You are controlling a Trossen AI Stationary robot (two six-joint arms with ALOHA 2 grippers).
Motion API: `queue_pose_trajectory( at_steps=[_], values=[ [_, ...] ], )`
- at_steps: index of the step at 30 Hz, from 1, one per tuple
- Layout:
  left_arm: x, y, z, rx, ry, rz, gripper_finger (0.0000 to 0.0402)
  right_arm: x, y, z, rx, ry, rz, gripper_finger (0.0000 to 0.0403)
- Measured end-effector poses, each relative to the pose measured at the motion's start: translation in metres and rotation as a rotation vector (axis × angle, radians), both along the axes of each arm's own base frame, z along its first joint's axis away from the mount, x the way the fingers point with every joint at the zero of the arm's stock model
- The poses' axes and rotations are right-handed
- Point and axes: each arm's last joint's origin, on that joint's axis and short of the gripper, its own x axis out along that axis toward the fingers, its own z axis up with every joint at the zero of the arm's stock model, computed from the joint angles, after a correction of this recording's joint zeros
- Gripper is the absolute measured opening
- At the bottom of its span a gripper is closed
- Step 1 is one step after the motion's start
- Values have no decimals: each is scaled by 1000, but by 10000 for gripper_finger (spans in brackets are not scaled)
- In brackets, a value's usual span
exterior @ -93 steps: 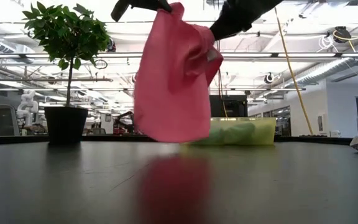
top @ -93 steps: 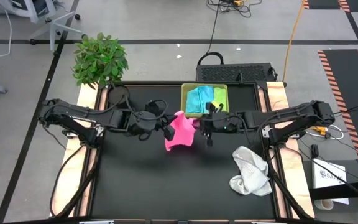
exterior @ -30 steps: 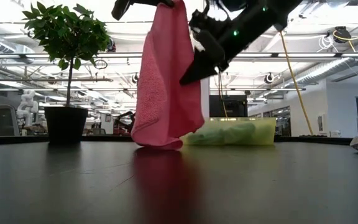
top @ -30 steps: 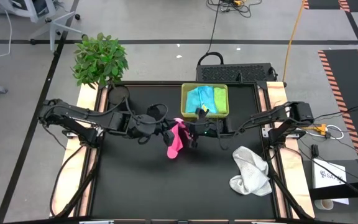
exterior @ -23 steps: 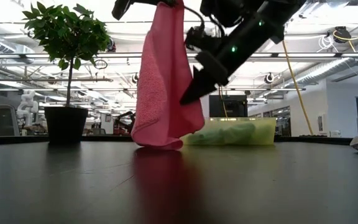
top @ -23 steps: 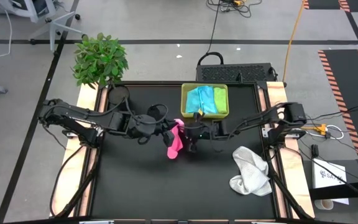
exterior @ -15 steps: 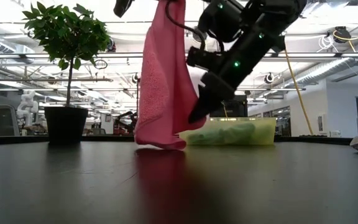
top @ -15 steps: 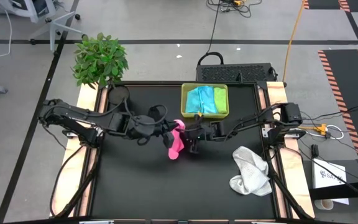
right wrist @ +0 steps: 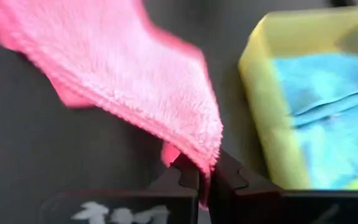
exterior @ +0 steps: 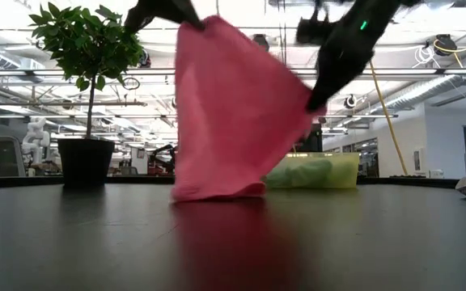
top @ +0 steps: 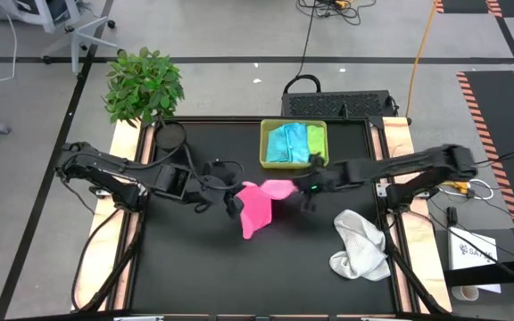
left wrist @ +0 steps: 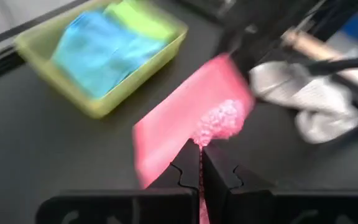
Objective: Fold microfiber towels
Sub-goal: Fold the pink microfiber cloth
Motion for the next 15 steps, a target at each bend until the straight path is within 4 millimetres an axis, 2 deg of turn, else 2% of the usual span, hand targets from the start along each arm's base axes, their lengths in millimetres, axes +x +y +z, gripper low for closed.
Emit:
queue_pose_trajectory(
  at_steps=[3, 7, 11, 15],
  values=[
    [-3, 7, -3, 21, 42, 53, 4, -22, -4, 31, -23, -108, -22, 1],
    [3, 22, 3, 83, -13, 97, 4, -44, -14, 62, -37, -267, -73, 1],
    [7, 33, 14, 112, -100, 92, 3, -59, -16, 76, 72, -351, -83, 1],
    [3, 30, 23, 17, -153, 2, 4, -65, -6, 80, 288, -373, -1, 0]
  ],
)
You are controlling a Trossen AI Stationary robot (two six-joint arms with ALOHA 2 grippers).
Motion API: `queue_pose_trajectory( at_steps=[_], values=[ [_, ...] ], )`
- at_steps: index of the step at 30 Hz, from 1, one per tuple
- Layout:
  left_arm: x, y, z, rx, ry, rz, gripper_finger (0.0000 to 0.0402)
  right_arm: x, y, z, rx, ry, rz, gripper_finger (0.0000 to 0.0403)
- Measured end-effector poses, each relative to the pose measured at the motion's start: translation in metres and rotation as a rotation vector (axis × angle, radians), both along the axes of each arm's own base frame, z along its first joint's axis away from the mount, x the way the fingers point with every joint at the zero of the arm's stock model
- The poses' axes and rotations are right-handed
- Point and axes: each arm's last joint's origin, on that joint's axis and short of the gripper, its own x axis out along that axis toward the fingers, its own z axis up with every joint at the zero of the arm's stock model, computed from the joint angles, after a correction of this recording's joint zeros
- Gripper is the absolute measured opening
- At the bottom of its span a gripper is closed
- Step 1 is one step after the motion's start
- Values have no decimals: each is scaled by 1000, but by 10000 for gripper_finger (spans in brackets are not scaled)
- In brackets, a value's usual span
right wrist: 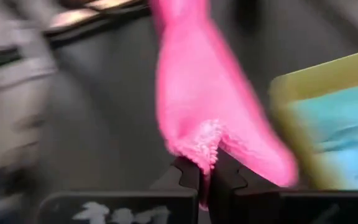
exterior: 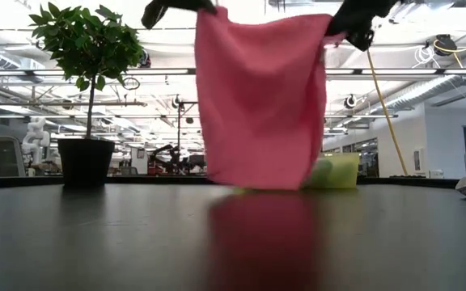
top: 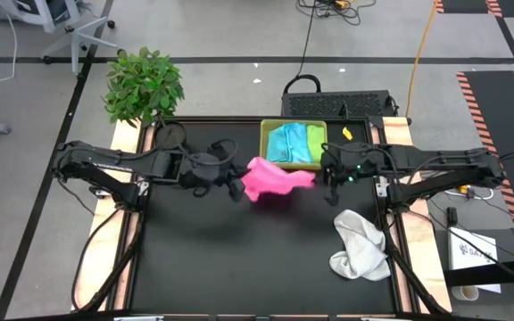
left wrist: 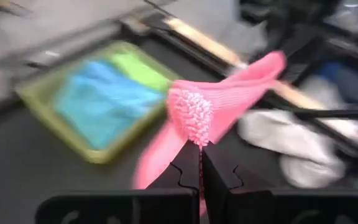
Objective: Fold microfiber towels
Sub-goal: Fold the pink microfiber cloth
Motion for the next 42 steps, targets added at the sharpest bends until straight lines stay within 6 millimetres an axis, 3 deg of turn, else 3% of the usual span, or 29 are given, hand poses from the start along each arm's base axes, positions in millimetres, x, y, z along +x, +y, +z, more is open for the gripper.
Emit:
queue_pose_trajectory(
  at_steps=[4, 7, 14, 17, 26, 32, 42],
  values=[
    [-11, -22, 8, -161, -22, -180, 3, -1, 21, 5, 323, -14, 239, 0],
    [-29, -45, 18, -235, -45, -253, 3, -1, 40, 10, 464, -27, 371, 0],
    [-56, -93, 32, -395, -148, -243, 2, -2, 71, 13, 648, 35, 444, 0],
    [-64, -115, 29, -483, -156, -218, 2, 2, 85, 9, 702, 76, 434, 0],
    [-51, -162, -7, -680, -68, -137, 1, 23, 125, -17, 806, 247, 430, 0],
    [-43, -154, -34, -570, 75, -18, 1, 41, 117, -41, 696, 298, 409, 0],
    [-23, -100, -71, -278, 355, 189, 2, 55, 57, -79, 333, 432, 179, 0]
  ],
)
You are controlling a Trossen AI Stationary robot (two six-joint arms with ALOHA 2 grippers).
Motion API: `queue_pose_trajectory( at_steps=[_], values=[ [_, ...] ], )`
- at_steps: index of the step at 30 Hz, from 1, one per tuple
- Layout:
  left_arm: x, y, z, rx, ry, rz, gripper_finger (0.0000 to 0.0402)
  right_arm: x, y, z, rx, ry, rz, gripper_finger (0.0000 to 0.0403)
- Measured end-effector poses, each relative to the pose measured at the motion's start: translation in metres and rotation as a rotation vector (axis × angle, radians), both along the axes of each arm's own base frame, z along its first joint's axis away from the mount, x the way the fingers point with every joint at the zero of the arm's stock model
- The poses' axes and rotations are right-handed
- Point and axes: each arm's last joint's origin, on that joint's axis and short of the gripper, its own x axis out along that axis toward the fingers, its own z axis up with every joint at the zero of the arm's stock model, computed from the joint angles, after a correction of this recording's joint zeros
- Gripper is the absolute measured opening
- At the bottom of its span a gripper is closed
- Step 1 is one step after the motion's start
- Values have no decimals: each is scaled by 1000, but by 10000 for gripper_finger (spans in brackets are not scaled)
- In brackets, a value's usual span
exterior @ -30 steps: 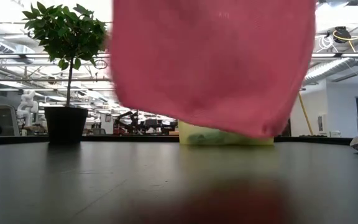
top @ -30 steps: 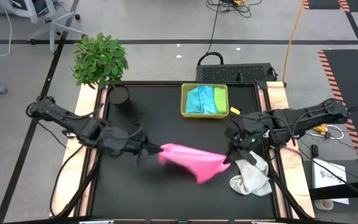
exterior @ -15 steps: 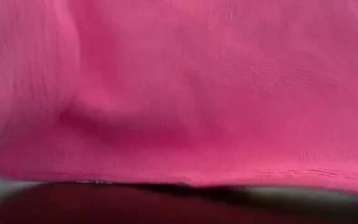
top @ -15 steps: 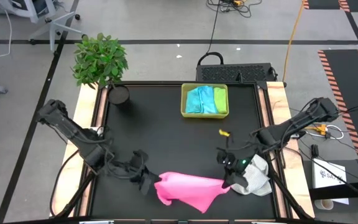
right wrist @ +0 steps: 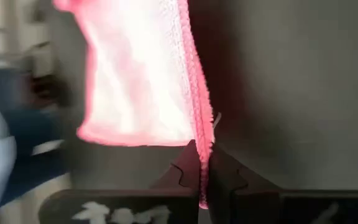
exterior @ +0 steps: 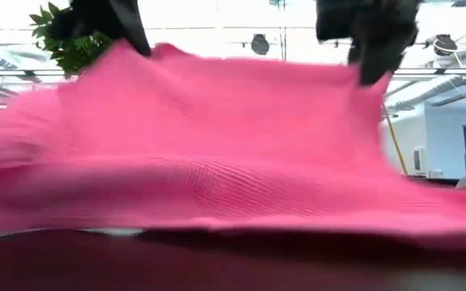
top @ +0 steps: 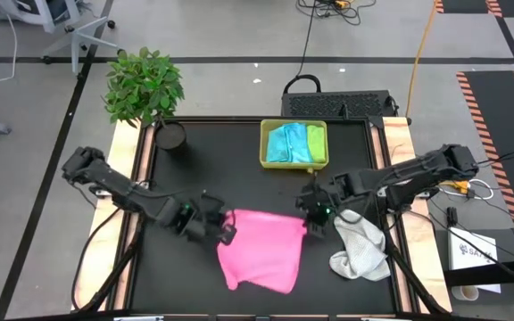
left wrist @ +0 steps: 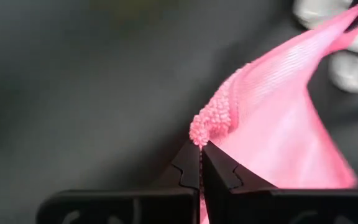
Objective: Fold microfiber towels
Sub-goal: Fold the pink microfiber cloth
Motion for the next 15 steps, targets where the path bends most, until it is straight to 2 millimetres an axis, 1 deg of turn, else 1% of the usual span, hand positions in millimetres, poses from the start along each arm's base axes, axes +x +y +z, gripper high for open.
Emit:
queue_pose_trajectory(
  at_steps=[4, 7, 9, 10, 12, 15],
  values=[
    [6, 27, -3, 102, 78, 13, 1, 0, -28, -3, -151, 17, -76, 0],
    [10, 45, -3, 125, 107, 22, 3, 0, -44, -2, -148, 15, -93, 0],
    [13, 53, -3, 101, 121, 17, 3, 0, -50, -2, -100, 17, -90, 0],
    [15, 55, -3, 63, 128, 3, 2, 0, -51, -2, -65, 22, -82, 0],
    [18, 56, -4, -69, 133, -58, 2, -2, -50, -2, 33, 41, -55, 0],
    [25, 47, 0, -321, 93, -222, 4, -4, -39, 2, 266, 69, 23, 0]
  ],
)
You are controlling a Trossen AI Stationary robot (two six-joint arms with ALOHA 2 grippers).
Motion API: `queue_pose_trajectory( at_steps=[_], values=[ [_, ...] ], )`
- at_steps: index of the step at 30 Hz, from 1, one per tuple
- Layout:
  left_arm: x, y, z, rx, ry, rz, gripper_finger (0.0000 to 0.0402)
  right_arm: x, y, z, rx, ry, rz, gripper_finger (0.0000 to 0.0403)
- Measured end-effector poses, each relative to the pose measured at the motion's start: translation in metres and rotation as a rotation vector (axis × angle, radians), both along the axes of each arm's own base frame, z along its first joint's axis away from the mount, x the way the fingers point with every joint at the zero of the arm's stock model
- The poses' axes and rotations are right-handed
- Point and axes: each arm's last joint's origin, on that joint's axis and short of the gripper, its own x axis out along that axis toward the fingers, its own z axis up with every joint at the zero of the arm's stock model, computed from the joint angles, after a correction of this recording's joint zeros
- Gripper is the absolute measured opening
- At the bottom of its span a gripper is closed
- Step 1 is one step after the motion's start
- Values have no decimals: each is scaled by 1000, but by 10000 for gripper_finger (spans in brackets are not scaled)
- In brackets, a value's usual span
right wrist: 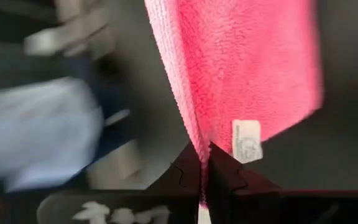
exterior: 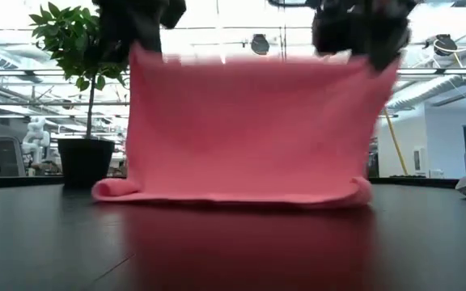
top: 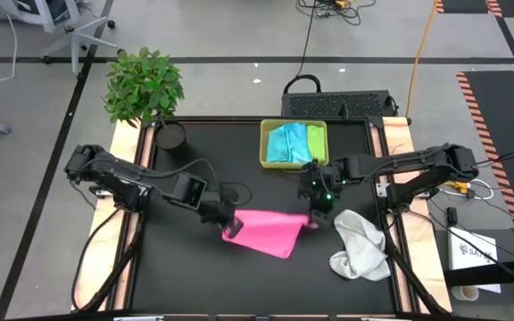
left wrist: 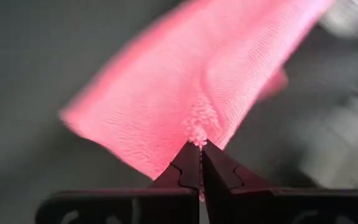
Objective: Fold microfiber towels
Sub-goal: Fold the pink microfiber cloth
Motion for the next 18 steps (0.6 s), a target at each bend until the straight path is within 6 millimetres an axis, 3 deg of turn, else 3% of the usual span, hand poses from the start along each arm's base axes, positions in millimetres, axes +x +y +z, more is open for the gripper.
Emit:
queue_pose_trajectory(
  at_steps=[6, 11, 15, 18],
  values=[
    [11, -46, 28, -446, -260, -359, 4, -11, 42, 25, 415, 10, 226, 0],
    [10, -82, 55, -689, -440, -482, 3, -17, 76, 55, 555, -62, 321, 0],
    [7, -92, 58, -685, -481, -463, 4, -19, 94, 70, 612, -140, 377, 0],
    [4, -88, 46, -570, -411, -422, 3, -20, 95, 63, 560, -137, 355, 0]
  ],
)
